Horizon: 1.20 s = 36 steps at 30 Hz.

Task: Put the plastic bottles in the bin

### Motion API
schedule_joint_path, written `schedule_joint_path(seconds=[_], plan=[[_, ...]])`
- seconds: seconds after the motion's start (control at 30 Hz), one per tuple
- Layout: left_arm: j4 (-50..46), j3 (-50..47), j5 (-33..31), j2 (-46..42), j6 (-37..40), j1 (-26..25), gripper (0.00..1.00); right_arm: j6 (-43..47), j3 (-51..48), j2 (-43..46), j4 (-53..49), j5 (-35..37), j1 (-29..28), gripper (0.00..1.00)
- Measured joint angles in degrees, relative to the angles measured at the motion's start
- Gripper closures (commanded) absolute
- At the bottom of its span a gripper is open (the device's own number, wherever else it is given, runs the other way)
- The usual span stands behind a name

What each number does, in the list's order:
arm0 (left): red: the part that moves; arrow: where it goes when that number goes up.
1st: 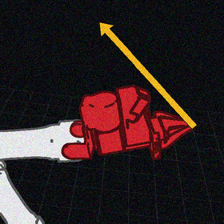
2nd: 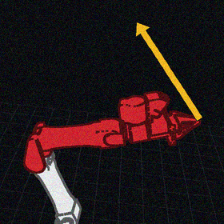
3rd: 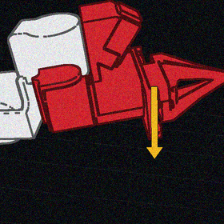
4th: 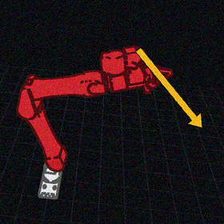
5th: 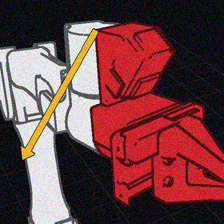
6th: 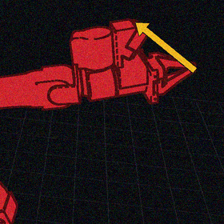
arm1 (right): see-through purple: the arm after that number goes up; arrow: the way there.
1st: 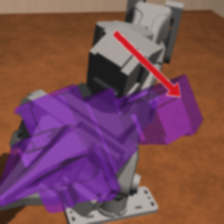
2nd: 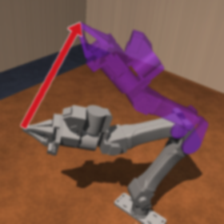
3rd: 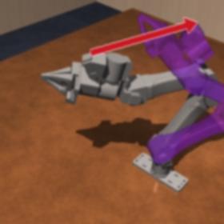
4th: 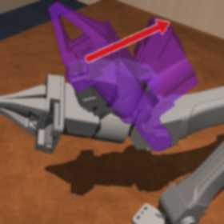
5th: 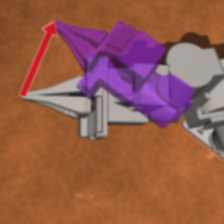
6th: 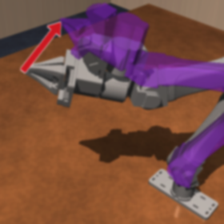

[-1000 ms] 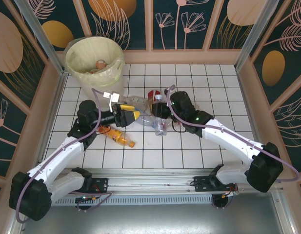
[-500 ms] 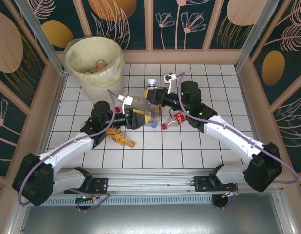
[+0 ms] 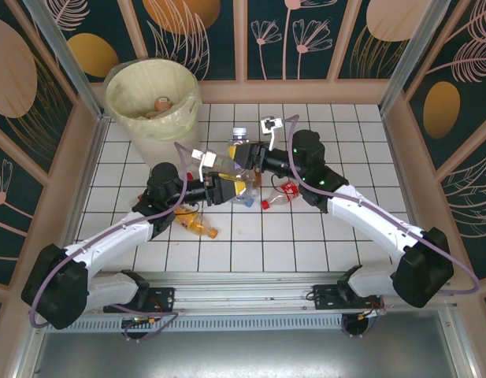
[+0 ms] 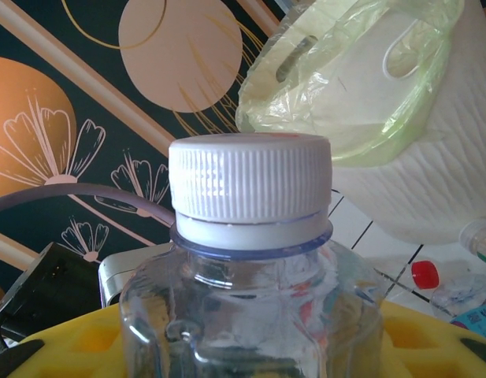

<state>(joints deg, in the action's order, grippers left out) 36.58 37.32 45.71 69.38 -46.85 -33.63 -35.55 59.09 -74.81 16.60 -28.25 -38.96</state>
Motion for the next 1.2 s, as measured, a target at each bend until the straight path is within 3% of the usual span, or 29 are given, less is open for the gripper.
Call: schedule_joint_path(seconds=[0.13,0.27,0.37,0.53,0.77,1.2], plan=[[-1.2,0.0,-0.6,-0.6,0.3,0.0,0.52,0.0,0.0,0.0,0.0,-0.2,0.0,0.47],[-4.7,1.2,-1.4,-2.0,1.8,-0.2,0.52,-0.2,0.0,0.0,0.6,-0.3,0.3,0.14],[-8.9,3.2,-4.1,-3.6,3.8,-0.2,0.5,0.0,-0.9,0.4,0.6,0.1,0.9,0.01],[-19.3,8.5,-10.1,-4.4,8.6,-0.3,0.48,3.0,-3.9,5.6,-1.6,0.4,2.9,0.01],[-34.7,25.8,-18.4,-0.5,16.7,0.9,0.48,11.5,-6.5,17.3,-9.3,4.1,3.8,0.02],[-59.0,54.3,-39.3,13.3,33.5,13.1,0.46,17.5,-11.6,23.0,-20.2,11.4,4.0,0.03]])
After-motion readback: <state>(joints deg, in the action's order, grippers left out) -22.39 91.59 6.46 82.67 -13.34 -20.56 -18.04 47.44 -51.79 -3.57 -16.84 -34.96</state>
